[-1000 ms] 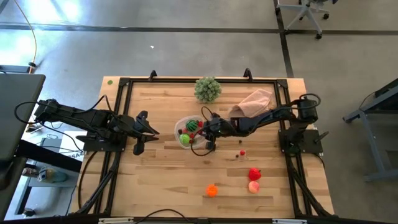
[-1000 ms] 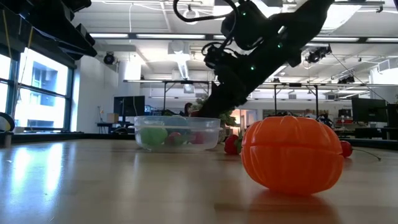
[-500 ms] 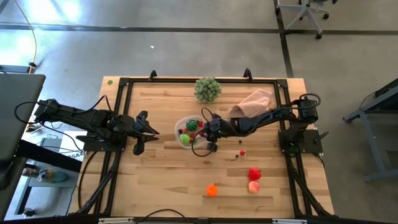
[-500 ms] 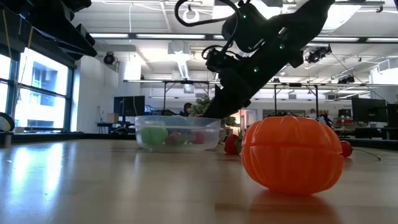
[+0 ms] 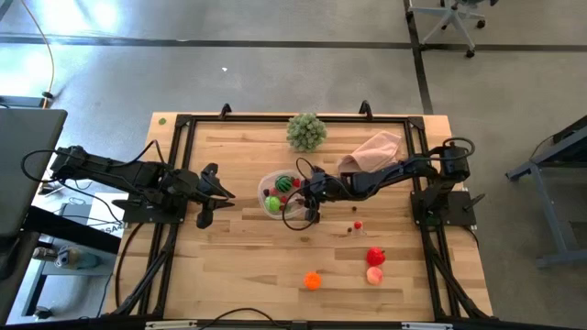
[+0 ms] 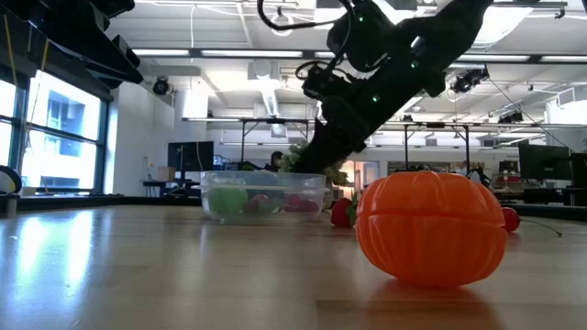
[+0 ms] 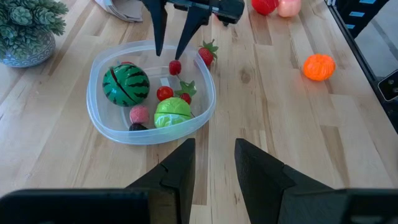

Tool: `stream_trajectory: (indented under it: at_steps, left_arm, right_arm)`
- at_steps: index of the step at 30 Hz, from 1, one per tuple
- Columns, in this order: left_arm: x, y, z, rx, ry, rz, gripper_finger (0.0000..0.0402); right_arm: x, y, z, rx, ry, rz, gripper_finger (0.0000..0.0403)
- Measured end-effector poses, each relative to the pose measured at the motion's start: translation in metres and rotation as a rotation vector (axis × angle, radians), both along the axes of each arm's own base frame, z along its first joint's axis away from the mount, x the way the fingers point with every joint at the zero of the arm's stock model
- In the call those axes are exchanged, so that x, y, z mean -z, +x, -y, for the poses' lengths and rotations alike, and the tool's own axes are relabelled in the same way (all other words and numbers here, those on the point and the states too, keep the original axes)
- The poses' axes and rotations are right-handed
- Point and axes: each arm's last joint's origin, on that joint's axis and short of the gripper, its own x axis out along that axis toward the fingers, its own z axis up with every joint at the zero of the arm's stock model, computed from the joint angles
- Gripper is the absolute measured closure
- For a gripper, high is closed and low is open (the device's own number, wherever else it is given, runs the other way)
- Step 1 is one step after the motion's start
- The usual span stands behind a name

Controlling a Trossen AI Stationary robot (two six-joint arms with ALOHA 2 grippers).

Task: Pick and placing Produce into tupperware
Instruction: Put the red strawberry into the transparent bin

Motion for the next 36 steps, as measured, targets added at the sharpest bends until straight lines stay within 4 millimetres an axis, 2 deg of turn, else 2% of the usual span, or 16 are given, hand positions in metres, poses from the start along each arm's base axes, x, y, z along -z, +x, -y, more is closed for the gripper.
stream_trajectory:
  at_steps: [4,8,13,17,20,26,30,36]
  left_arm:
    - [0.0,0.0,0.0,0.0,0.0,0.0,0.03]
    - [0.0,0.0,0.0,0.0,0.0,-0.001,0.03]
    - [0.0,0.0,0.0,0.0,0.0,-0.001,0.03]
    - [0.0,0.0,0.0,0.0,0.0,-0.001,0.03]
    - [0.0,0.0,0.0,0.0,0.0,-0.001,0.03]
    - [0.0,0.0,0.0,0.0,0.0,0.0,0.03]
    - [0.0,0.0,0.0,0.0,0.0,0.0,0.03]
    - [0.0,0.0,0.0,0.0,0.0,0.0,0.03]
  right_arm:
    - [-0.024,-0.002,-0.005,-0.028,-0.025,0.043,0.0283]
    - [-0.054,-0.017,-0.014,0.0,-0.072,0.05,0.0283]
    - [-0.091,-0.055,-0.035,0.124,-0.118,0.023,0.0284]
    - [-0.107,-0.087,-0.059,0.221,-0.088,0.038,0.0284]
    - [-0.099,-0.106,-0.077,0.262,-0.017,0.057,0.0284]
    - [-0.051,-0.13,-0.1,0.297,0.151,0.056,0.0285]
    - [-0.024,-0.137,-0.104,0.278,0.199,0.078,0.0285]
    - [0.004,-0.134,-0.095,0.278,0.16,0.066,0.0285]
